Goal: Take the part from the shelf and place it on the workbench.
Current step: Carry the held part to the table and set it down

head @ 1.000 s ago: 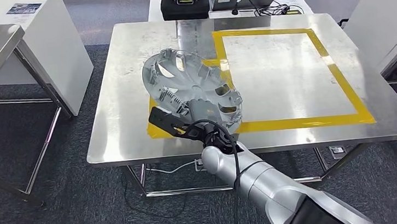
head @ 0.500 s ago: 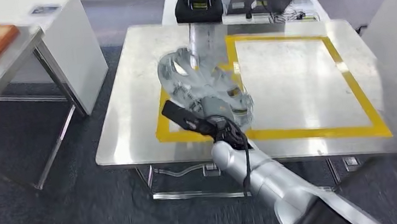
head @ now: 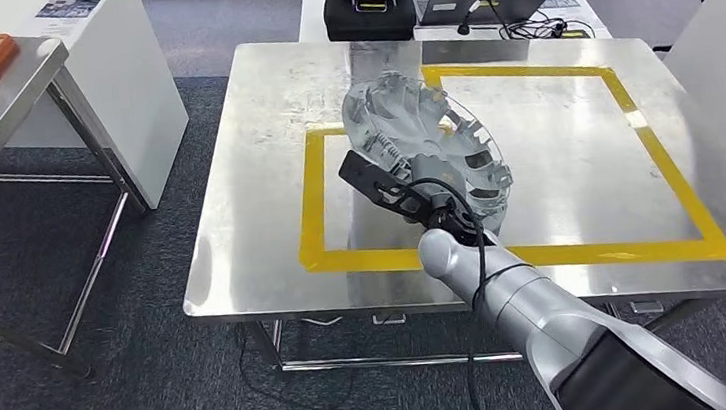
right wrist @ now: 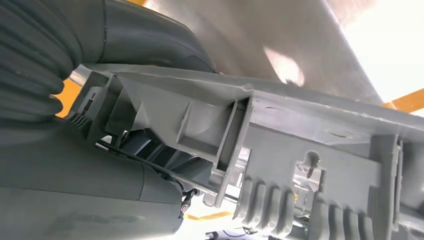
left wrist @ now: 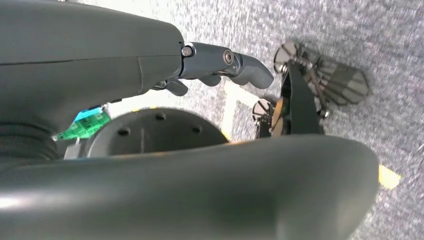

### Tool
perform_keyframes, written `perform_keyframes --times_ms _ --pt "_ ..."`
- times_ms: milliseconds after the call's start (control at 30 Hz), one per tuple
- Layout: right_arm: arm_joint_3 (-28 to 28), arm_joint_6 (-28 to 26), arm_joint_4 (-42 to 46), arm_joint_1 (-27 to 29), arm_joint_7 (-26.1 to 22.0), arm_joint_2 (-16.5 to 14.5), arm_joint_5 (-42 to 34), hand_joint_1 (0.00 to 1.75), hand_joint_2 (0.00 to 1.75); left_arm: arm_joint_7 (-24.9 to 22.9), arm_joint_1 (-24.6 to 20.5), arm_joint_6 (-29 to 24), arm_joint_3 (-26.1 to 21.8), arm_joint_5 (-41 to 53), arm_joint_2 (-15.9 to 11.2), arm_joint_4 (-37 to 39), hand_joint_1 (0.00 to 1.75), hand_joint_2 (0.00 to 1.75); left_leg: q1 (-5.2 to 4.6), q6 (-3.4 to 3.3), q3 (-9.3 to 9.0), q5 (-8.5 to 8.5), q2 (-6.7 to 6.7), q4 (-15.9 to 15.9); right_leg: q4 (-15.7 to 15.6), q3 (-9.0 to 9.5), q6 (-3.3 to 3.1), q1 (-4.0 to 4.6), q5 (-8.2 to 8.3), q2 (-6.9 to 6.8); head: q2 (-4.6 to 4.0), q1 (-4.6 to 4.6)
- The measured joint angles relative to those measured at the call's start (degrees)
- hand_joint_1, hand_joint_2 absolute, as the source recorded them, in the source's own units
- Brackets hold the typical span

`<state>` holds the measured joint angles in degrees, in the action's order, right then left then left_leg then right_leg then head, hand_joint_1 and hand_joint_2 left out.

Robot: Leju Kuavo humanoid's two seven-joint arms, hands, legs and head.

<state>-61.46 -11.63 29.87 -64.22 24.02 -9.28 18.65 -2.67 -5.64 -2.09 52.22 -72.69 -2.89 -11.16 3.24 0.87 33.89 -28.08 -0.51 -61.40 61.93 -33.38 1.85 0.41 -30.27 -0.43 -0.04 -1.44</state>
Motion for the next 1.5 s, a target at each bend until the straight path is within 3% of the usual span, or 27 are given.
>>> perform_keyframes --times_ms 67,133,167,200,267,333,367,467,533,600,633,667,733,800,867,933,1000,1033,1100,1167,1200,1233,1300,1367,1433,1500 --pt "0.6 0.15 0.48 -0.15 -0.05 1.64 -1.31 1.75 1.75 -0.08 -0.02 0.0 0.0 -0.17 0.04 0.02 0.0 0.0 -0.14 -0.22 -0.21 -0.13 -0.22 0.21 6.54 -3.97 0.56 -0.25 -2.35 0.05 0.0 -0.63" --pt "1.07 0.19 0.95 -0.09 0.01 3.21 -2.03 1.75 1.75 -0.38 0.04 -0.08 0.0 -0.37 0.01 0.05 0.0 0.0 -0.49 -0.33 -0.51 -0.39 -0.45 0.42 12.71 -8.57 0.47 -0.24 -3.4 0.06 0.0 -1.22" --pt "1.21 0.21 1.21 -0.04 0.16 3.94 -2.17 1.75 1.75 -0.58 0.1 -0.08 0.0 -0.45 -0.01 0.08 0.0 0.0 -0.79 -0.42 -0.78 -0.57 -0.57 0.5 13.39 -9.79 0.04 -0.1 -2.49 0.08 0.0 -1.49" --pt "1.35 0.23 1.55 -0.01 0.38 4.67 -2.34 1.75 1.75 -0.73 0.15 -0.04 0.0 -0.52 -0.02 0.1 0.0 0.0 -1.18 -0.5 -1.21 -0.76 -0.72 0.65 11.85 -9.87 -0.67 0.18 -0.55 0.11 0.0 -1.73" --pt "1.74 0.27 2.4 -0.11 0.84 6.12 -2.88 1.75 1.75 -0.82 0.21 0.12 0.0 -0.64 0.2 0.1 0.0 0.0 -1.81 -0.66 -2.31 -1.06 -1.04 1.41 3.98 -7.41 -3.08 1.47 5.04 0.25 0.0 -2.13" --pt "2.31 0.37 3.3 -0.46 1.1 7.29 -3.5 1.75 1.75 -0.78 0.11 0.26 -0.01 -0.7 0.61 0.05 0.0 0.0 -2.12 -0.48 -3.71 -1.39 -1.31 2.52 -2.75 -4.72 -5.16 2.96 8.3 0.6 0.0 -1.92" --pt "2.6 0.46 3.71 -0.69 1.16 7.69 -3.71 1.75 1.75 -0.78 0.01 0.35 -0.02 -0.71 0.82 -0.02 0.0 0.0 -2.0 -0.39 -4.23 -1.62 -1.39 2.94 -4.25 -3.95 -5.61 3.48 8.57 0.72 0.0 -1.84" --pt "3.43 0.58 4.94 -0.95 1.29 8.52 -4.09 1.75 1.75 -0.78 -0.16 0.44 -0.02 -0.71 0.97 -0.14 0.0 0.0 -1.89 -0.36 -5.54 -2.28 -1.07 3.17 -7.07 -0.72 -5.58 3.61 8.35 0.83 0.0 -2.29" --pt "3.79 0.43 5.53 -0.85 1.47 8.88 -4.64 1.75 1.75 -0.73 -0.24 0.3 -0.02 -0.71 0.87 -0.11 0.0 0.0 -2.19 -0.4 -3.87 -3.69 -0.54 -0.35 -9.17 1.55 -5.88 3.07 8.68 0.85 0.0 -2.3" --pt "4.04 0.13 5.97 -0.56 1.66 9.45 -5.31 1.75 1.75 -0.6 -0.32 0.17 -0.02 -0.71 0.72 -0.1 0.0 0.0 -2.15 0.09 0.71 -6.17 -0.32 -7.27 -9.2 1.93 -5.93 2.72 8.27 0.84 0.0 -1.63" --pt "4.16 -0.02 6.28 -0.33 1.7 9.88 -5.58 1.75 1.75 -0.51 -0.27 0.11 -0.02 -0.72 0.59 -0.09 0.0 0.0 -1.99 0.43 3.0 -6.79 -0.27 -10.12 -8.87 1.93 -5.73 2.53 7.88 0.84 0.0 -1.34" --pt "4.24 -0.15 6.64 -0.11 1.75 10.34 -5.83 1.75 1.75 -0.42 -0.17 0.06 -0.02 -0.73 0.45 -0.08 0.0 0.0 -1.81 0.81 4.54 -6.38 -0.18 -11.42 -8.41 1.95 -5.41 2.3 7.37 0.87 0.0 -1.16" --pt "4.35 -0.31 7.28 0.06 1.9 11.15 -6.26 1.75 1.75 -0.31 0.01 -0.08 -0.02 -0.8 0.16 0.0 0.0 0.0 -1.34 1.61 4.52 -2.53 0.08 -8.16 -6.8 2.0 -4.51 1.64 6.0 0.96 0.0 -0.84" --pt "4.54 -0.44 7.74 0.05 2.19 11.96 -6.63 1.75 1.75 -0.25 0.04 -0.12 -0.02 -0.88 0.21 0.06 0.0 0.0 -0.89 2.48 2.28 0.62 0.13 -2.58 -4.2 1.41 -3.2 1.08 4.01 0.99 0.0 -0.27" --pt "4.79 -0.6 8.34 0.01 2.67 13.02 -6.84 1.75 1.75 -0.19 -0.07 -0.14 -0.03 -0.97 0.33 0.07 0.0 0.0 -0.69 1.77 1.02 0.39 -0.14 -0.81 -1.88 0.23 -2.35 1.13 2.26 0.98 0.0 0.18" --pt "5.07 -0.88 9.22 0.0 3.45 14.1 -7.03 1.75 1.75 -0.18 -0.14 -0.19 -0.04 -1.06 0.31 0.07 0.0 0.0 -0.54 0.39 0.91 -0.37 -0.24 -1.23 -1.02 -0.26 -2.13 1.38 1.5 0.95 0.0 -0.2" --pt "5.5 -1.3 10.31 -0.01 4.56 15.48 -7.36 1.75 1.75 -0.19 -0.1 -0.26 -0.04 -1.16 0.27 0.1 0.0 0.0 -0.39 -0.03 0.79 -0.71 -0.2 -1.41 0.39 -0.72 -1.43 1.27 0.67 0.88 0.0 -0.89" --pt "5.73 -1.53 10.88 0.0 5.17 16.31 -7.49 1.67 1.75 -0.21 -0.09 -0.29 -0.04 -1.22 0.26 0.11 0.0 0.0 -0.32 -0.12 0.69 -0.81 -0.23 -1.39 2.44 -1.75 -0.89 1.02 -0.25 0.84 0.0 -1.12" --pt "5.98 -1.86 11.78 0.1 6.17 17.72 -7.58 0.87 1.75 -0.21 -0.08 -0.48 -0.04 -1.33 0.2 0.13 0.0 0.0 -0.38 -0.17 0.51 -0.87 -0.36 -1.17 9.05 -5.71 -0.05 0.38 -2.75 0.72 0.0 -1.77" --pt "6.05 -2.18 12.41 0.47 7.47 18.79 -7.47 0.07 1.75 -0.19 -0.03 -0.72 -0.04 -1.38 0.08 0.16 0.0 0.0 -0.55 -0.23 0.32 -1.03 -0.57 -1.03 14.35 -9.8 0.01 0.04 -3.46 0.67 0.0 -2.21" --pt "6.1 -2.31 12.7 0.79 8.29 19.3 -7.34 0.01 1.75 -0.18 -0.01 -0.81 -0.04 -1.39 0.0 0.19 0.0 0.0 -0.74 -0.31 0.12 -1.17 -0.74 -1.0 14.36 -10.67 -0.32 0.04 -2.23 0.67 0.0 -2.46" --pt "6.16 -2.4 13.07 1.11 9.18 19.86 -7.13 0.0 1.75 -0.18 -0.01 -0.88 -0.04 -1.39 -0.06 0.2 0.0 0.0 -1.02 -0.44 -0.22 -1.35 -0.91 -0.9 12.26 -10.5 -0.92 0.18 0.06 0.69 0.0 -2.75" --pt "6.46 -2.51 14.0 1.51 11.19 21.06 -6.6 0.0 0.87 -0.19 0.01 -0.97 -0.04 -1.39 0.03 0.2 0.0 0.0 -1.66 -0.68 -1.23 -1.69 -1.24 -0.3 4.33 -7.95 -3.06 0.97 5.46 0.69 0.0 -3.17" --pt "6.93 -2.58 14.79 1.45 13.16 22.07 -5.87 0.0 0.0 -0.16 0.02 -1.06 -0.04 -1.4 0.18 0.18 0.0 0.0 -1.87 -0.65 -2.02 -1.74 -1.42 0.75 -0.92 -5.44 -5.0 1.88 7.92 0.61 0.0 -3.09" --pt "7.47 -2.46 15.05 1.32 14.25 23.06 -4.37 0.0 0.0 -0.13 -0.05 -1.17 -0.04 -1.41 0.27 0.15 0.0 0.0 -1.67 -0.39 -2.53 -1.6 -1.41 1.78 -2.11 -4.46 -6.08 2.4 8.01 0.54 0.0 -3.09" --pt "8.25 -1.75 15.04 1.3 14.55 24.01 -1.45 0.0 0.0 -0.05 -0.04 -1.28 -0.04 -1.39 0.32 0.14 0.0 0.0 -1.85 -0.26 -3.01 -1.84 -0.97 2.26 -4.95 -2.55 -6.43 2.26 8.43 0.32 0.0 -3.3"
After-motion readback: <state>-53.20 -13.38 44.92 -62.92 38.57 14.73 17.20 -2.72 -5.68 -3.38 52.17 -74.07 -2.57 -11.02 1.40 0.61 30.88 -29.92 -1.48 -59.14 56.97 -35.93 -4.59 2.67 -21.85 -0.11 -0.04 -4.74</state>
